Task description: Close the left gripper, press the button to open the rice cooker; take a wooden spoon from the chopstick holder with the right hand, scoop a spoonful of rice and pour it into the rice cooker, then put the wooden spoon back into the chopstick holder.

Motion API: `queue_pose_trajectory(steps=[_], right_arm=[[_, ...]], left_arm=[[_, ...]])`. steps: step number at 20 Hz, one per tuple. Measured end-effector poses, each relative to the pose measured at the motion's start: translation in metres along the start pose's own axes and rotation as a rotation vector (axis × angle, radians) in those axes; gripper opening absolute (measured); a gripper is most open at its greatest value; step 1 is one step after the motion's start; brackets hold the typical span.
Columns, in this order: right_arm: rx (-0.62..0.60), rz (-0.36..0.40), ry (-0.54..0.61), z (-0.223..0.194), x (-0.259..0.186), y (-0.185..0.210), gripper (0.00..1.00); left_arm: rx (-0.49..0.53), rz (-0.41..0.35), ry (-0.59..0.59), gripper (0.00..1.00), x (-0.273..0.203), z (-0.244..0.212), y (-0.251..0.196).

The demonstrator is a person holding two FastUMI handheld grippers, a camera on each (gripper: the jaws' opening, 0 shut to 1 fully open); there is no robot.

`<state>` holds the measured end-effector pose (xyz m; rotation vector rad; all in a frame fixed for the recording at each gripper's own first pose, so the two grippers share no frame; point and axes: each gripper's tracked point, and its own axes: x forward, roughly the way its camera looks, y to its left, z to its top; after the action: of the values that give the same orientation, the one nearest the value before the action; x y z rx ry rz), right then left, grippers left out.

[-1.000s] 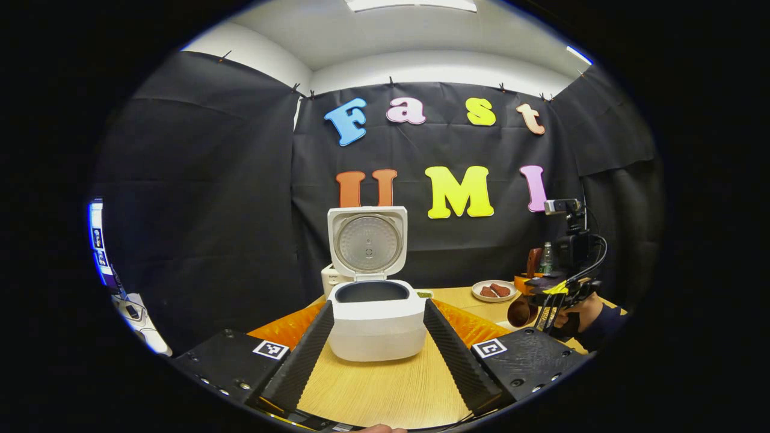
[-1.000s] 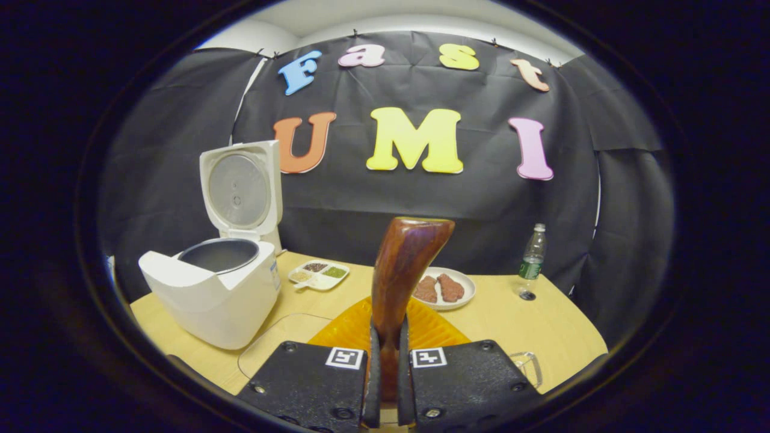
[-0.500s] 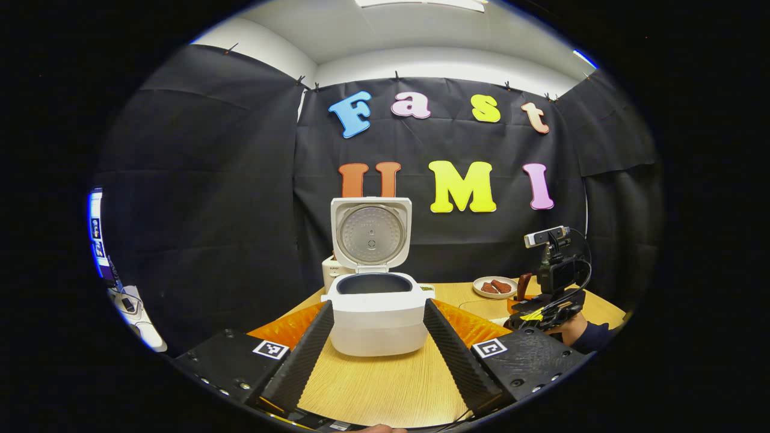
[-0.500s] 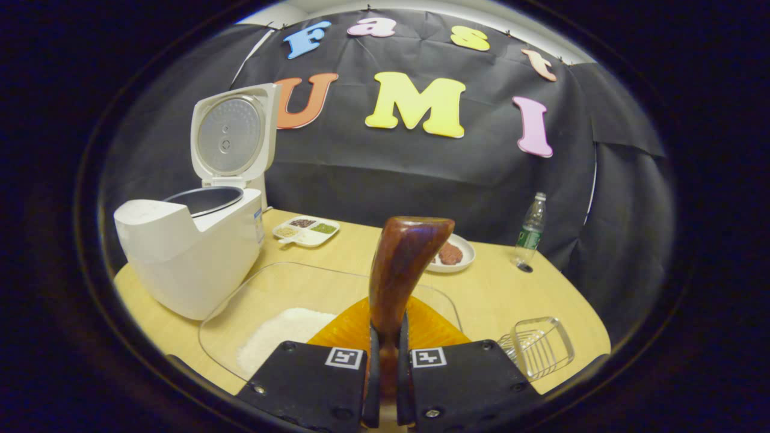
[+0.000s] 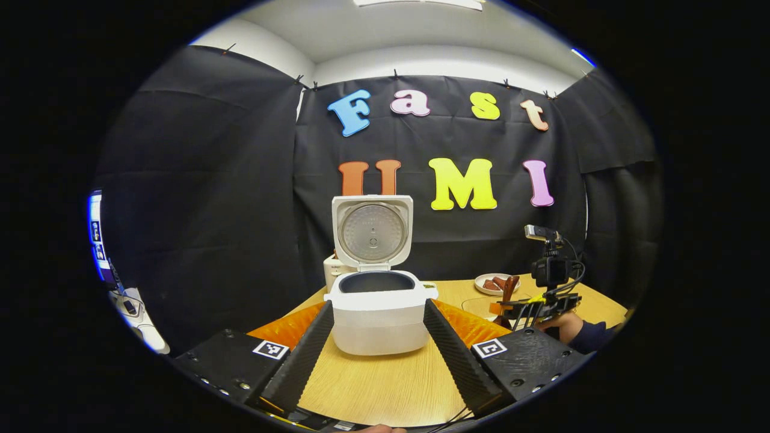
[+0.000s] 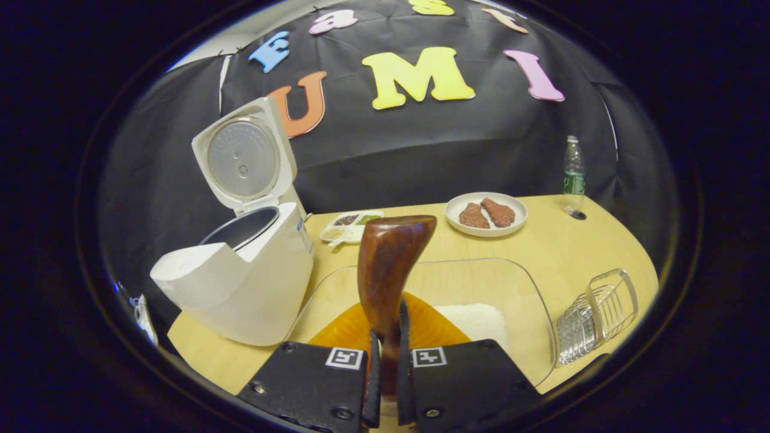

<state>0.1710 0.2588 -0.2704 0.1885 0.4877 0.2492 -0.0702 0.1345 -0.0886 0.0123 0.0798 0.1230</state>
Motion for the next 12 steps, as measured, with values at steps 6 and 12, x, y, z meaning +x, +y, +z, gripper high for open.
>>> queue_pose_trajectory(steps=[6,12], right_arm=[[0.217,0.15,0.067,0.003,0.004,0.008,0.16],[0.477,0.227,0.086,0.009,-0.006,-0.008,0.16]], left_arm=[[-0.014,-0.022,0.003,0.96,0.002,-0.002,-0.006],[-0.012,-0.027,-0.002,0.95,0.0,-0.003,-0.008]])
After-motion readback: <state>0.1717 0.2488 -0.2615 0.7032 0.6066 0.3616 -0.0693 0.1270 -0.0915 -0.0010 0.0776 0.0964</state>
